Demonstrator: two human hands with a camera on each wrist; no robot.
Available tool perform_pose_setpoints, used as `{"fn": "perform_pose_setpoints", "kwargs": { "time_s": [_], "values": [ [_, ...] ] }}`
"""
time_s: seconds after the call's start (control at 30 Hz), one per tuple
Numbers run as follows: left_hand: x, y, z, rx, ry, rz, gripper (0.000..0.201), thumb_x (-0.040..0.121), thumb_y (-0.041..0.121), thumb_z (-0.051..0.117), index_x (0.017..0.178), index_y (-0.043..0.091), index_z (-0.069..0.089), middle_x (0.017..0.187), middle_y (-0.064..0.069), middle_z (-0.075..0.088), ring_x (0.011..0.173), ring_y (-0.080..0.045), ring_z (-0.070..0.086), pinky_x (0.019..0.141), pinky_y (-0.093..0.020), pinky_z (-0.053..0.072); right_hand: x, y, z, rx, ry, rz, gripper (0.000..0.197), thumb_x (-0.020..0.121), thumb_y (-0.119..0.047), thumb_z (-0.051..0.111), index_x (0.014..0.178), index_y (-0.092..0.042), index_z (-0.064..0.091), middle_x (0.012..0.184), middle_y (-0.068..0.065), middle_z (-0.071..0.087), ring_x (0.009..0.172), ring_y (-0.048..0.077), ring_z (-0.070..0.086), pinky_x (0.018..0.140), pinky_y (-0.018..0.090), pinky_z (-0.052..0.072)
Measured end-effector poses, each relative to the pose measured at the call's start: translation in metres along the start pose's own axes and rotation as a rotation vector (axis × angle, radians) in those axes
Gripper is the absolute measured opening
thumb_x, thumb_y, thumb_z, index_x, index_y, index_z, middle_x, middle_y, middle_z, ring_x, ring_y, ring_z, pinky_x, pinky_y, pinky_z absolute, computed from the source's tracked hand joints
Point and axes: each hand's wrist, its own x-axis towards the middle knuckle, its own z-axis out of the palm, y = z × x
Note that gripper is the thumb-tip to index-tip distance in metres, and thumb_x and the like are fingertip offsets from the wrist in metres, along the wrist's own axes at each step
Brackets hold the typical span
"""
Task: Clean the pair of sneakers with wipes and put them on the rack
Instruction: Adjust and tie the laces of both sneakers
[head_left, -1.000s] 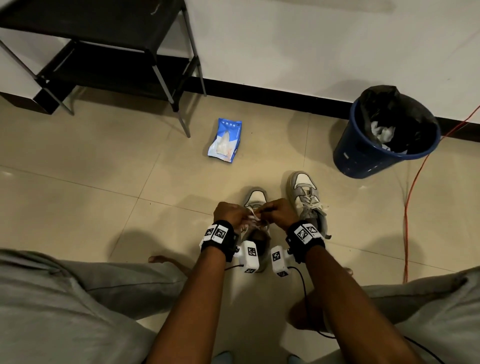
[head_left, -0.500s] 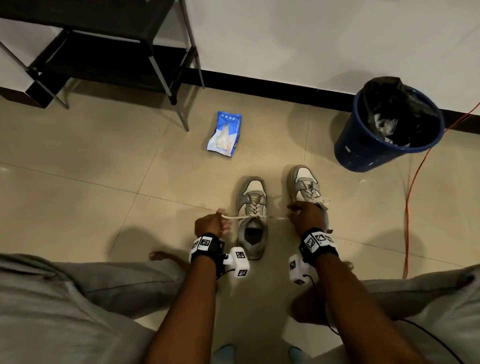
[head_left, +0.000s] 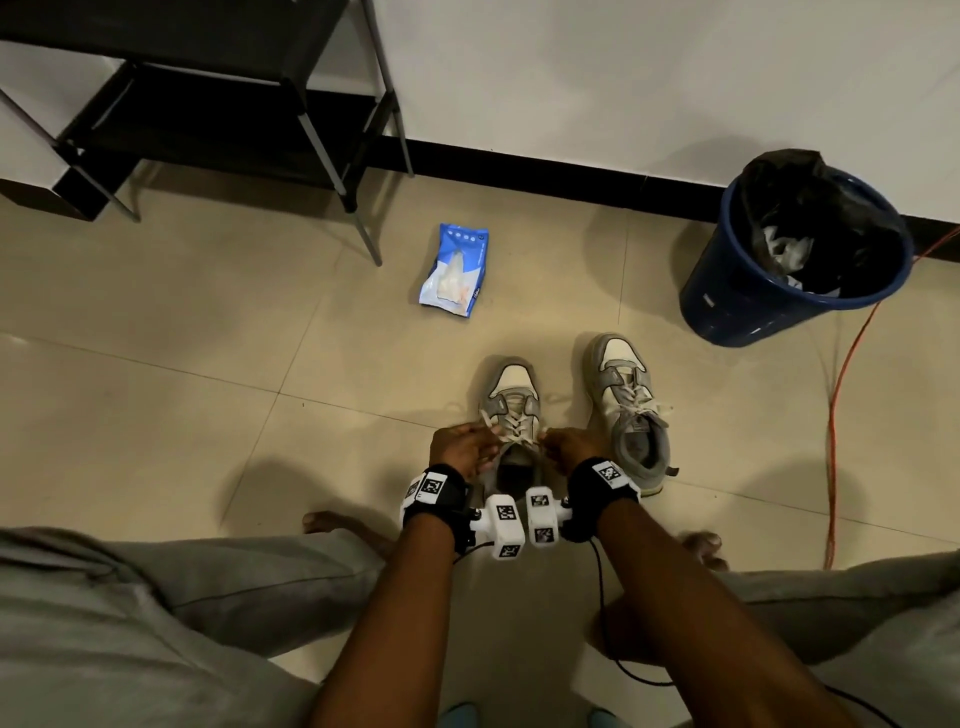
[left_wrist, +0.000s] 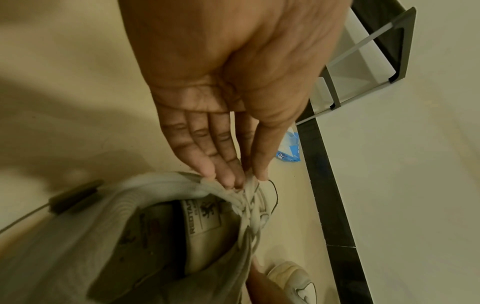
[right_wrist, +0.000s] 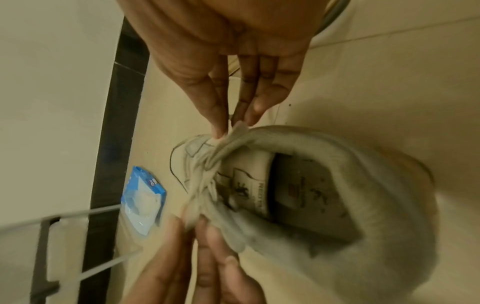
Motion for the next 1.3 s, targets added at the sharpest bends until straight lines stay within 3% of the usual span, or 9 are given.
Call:
{"fn": "perform_pose_setpoints", "kwargs": {
  "time_s": [0.13,0.3,0.4,0.6,0.87,0.97,1.03,1.13,1.3],
  "values": [
    [0.003,0.005,0.005,-0.031,-0.011,0.018,0.012,0.093,0.002,0.061,0.087,0.011,0.065,0.066,0.001,0.073,0.058,-0.011,0.067,0.053,-0.023,0.054,-0.010,-0.017,0.003,0.298,-0.061,0.000,0.012,0.091,-0.017,0.057,0.080,-0.015,0.062,0.074,0.003,0.066,0.063,0.013,0.052,0.055,0.026,0.039],
    [0.003,0.005,0.013,-0.188,-0.096,0.085,0.019,0.098,0.014,0.057,0.105,0.003,0.071,0.092,-0.010,0.075,0.076,-0.017,0.072,0.068,-0.027,0.058,-0.019,-0.021,0.008,0.463,-0.206,-0.059,0.009,0.090,-0.010,0.056,0.090,-0.012,0.065,0.076,0.002,0.066,0.052,0.009,0.049,0.041,0.019,0.039],
    [0.004,0.001,0.012,-0.329,-0.114,0.083,0.022,0.100,0.018,0.055,0.104,0.004,0.072,0.092,-0.010,0.075,0.083,-0.020,0.072,0.075,-0.030,0.059,-0.013,-0.020,0.010,0.514,-0.225,-0.048,0.013,0.094,-0.010,0.052,0.087,-0.011,0.063,0.069,-0.001,0.059,0.046,0.006,0.044,0.038,0.016,0.032],
    [0.013,-0.007,-0.007,-0.546,0.031,-0.176,0.025,0.103,0.014,0.046,0.098,0.003,0.067,0.074,-0.011,0.074,0.061,-0.016,0.072,0.054,-0.022,0.056,0.005,-0.007,-0.008,0.583,-0.184,0.067,0.024,0.100,-0.009,0.037,0.079,-0.013,0.048,0.051,-0.005,0.048,0.032,0.004,0.030,0.032,0.013,0.022],
    [0.010,0.011,0.004,-0.108,0.042,0.143,0.013,0.089,0.017,0.071,0.088,0.005,0.076,0.075,-0.009,0.071,0.052,-0.013,0.056,0.045,-0.020,0.038,-0.010,-0.019,-0.015,0.180,-0.171,-0.124,0.011,0.091,-0.015,0.056,0.085,-0.011,0.064,0.061,-0.001,0.047,0.044,0.010,0.031,0.043,0.019,0.022],
    [0.015,0.019,0.005,0.531,-0.021,0.373,0.019,0.084,0.026,0.074,0.075,0.009,0.077,0.071,-0.011,0.071,0.057,-0.014,0.062,0.058,-0.027,0.047,-0.016,-0.030,-0.015,-0.358,-0.115,-0.390,0.010,0.083,-0.025,0.071,0.082,-0.017,0.077,0.060,0.001,0.063,0.048,0.015,0.051,0.046,0.024,0.039],
    [0.012,0.024,0.008,0.940,-0.078,0.415,0.023,0.082,0.029,0.071,0.071,0.009,0.074,0.073,-0.014,0.069,0.073,-0.026,0.067,0.065,-0.032,0.050,-0.027,-0.041,-0.011,-0.737,-0.150,-0.527,0.011,0.080,-0.030,0.074,0.085,-0.021,0.079,0.074,0.002,0.073,0.069,0.015,0.065,0.061,0.026,0.047],
    [-0.003,0.034,0.021,1.260,-0.037,0.478,0.020,0.087,0.026,0.061,0.089,0.010,0.073,0.095,-0.015,0.070,0.094,-0.034,0.065,0.073,-0.034,0.048,-0.043,-0.056,-0.002,-1.029,-0.111,-0.605,0.016,0.079,-0.027,0.074,0.092,-0.020,0.079,0.094,0.002,0.075,0.088,0.018,0.067,0.067,0.020,0.040],
    [-0.024,0.031,0.038,1.711,0.031,0.625,0.029,0.094,0.025,0.051,0.115,0.009,0.063,0.119,-0.013,0.066,0.112,-0.035,0.059,0.090,-0.039,0.048,-0.071,-0.076,0.012,-1.426,-0.044,-0.675,0.022,0.082,-0.025,0.065,0.098,-0.010,0.071,0.102,0.014,0.069,0.096,0.033,0.065,0.074,0.033,0.049]
  ]
}}
